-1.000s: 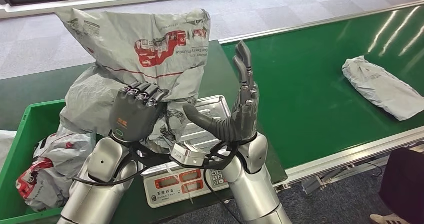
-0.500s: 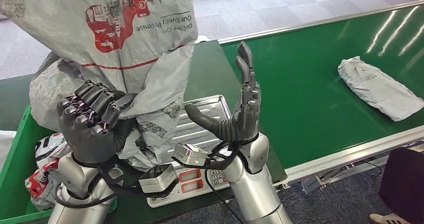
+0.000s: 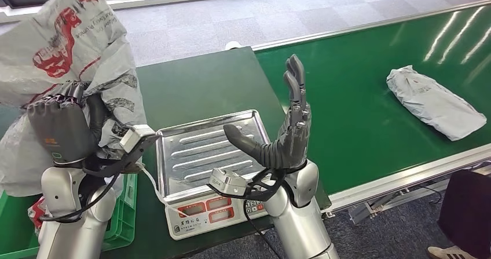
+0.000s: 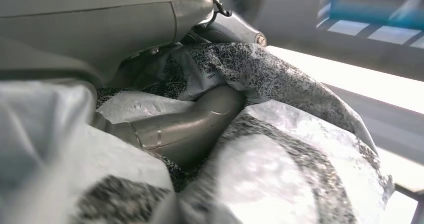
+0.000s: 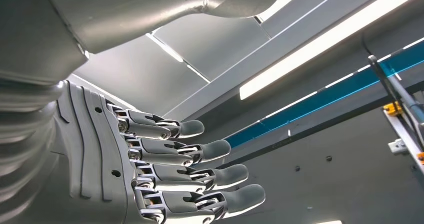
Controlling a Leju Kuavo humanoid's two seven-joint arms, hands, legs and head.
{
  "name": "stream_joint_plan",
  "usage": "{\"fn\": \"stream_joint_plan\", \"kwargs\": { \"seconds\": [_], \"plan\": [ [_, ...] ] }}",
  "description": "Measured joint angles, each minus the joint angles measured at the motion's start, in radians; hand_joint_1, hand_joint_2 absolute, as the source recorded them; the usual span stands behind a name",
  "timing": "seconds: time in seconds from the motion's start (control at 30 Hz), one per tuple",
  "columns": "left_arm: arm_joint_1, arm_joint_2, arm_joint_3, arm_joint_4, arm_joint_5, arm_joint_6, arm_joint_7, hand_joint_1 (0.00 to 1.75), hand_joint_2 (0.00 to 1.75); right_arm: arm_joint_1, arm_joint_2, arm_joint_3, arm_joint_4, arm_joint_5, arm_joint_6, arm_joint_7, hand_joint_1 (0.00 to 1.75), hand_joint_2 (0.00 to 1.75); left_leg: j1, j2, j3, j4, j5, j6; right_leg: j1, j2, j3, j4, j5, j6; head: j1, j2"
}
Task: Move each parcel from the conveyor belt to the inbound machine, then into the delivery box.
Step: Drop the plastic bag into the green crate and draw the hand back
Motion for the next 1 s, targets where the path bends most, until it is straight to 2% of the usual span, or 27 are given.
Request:
{"fn": "stream_joint_plan", "kwargs": {
  "seconds": [0.17,0.4,0.83,0.9,1.0],
  "plan": [
    [-0.005,0.024,0.046,0.103,-0.024,-0.002,0.037,1.75,1.75,0.009,-0.002,-0.005,-0.004,0.000,0.000,0.000,0.00,1.75,0.000,0.000,-0.001,0.000,0.000,0.000,0.000,0.000,0.000,0.000,0.000,0.000,0.000,0.000],
    [-0.007,0.066,0.110,0.255,-0.150,-0.045,0.199,1.75,1.75,0.011,-0.002,-0.005,-0.016,0.010,0.000,0.009,0.00,1.75,0.000,0.000,-0.001,0.000,0.000,-0.001,0.000,0.000,-0.001,0.000,0.000,-0.001,0.000,0.000],
    [-0.008,0.087,0.129,0.341,-0.171,-0.053,0.222,1.75,1.75,0.012,-0.002,-0.005,-0.021,0.016,0.000,0.013,0.00,1.75,0.001,0.000,-0.002,0.000,0.000,-0.001,0.001,0.000,-0.001,0.000,0.000,-0.001,0.000,0.000],
    [-0.010,0.088,0.132,0.353,-0.188,-0.071,0.261,1.75,1.75,0.012,-0.002,-0.005,-0.021,0.023,0.000,0.022,0.00,1.75,0.001,0.000,-0.002,0.000,0.000,-0.001,0.001,0.000,-0.001,0.000,0.000,-0.001,0.000,0.000],
    [-0.015,0.092,0.144,0.383,-0.203,-0.102,0.365,1.75,1.75,0.011,-0.002,-0.005,-0.021,0.038,0.000,0.040,0.00,1.75,0.001,0.000,-0.001,0.000,0.000,-0.001,0.001,0.000,-0.001,0.000,0.000,-0.001,0.000,0.000]
  ]
}}
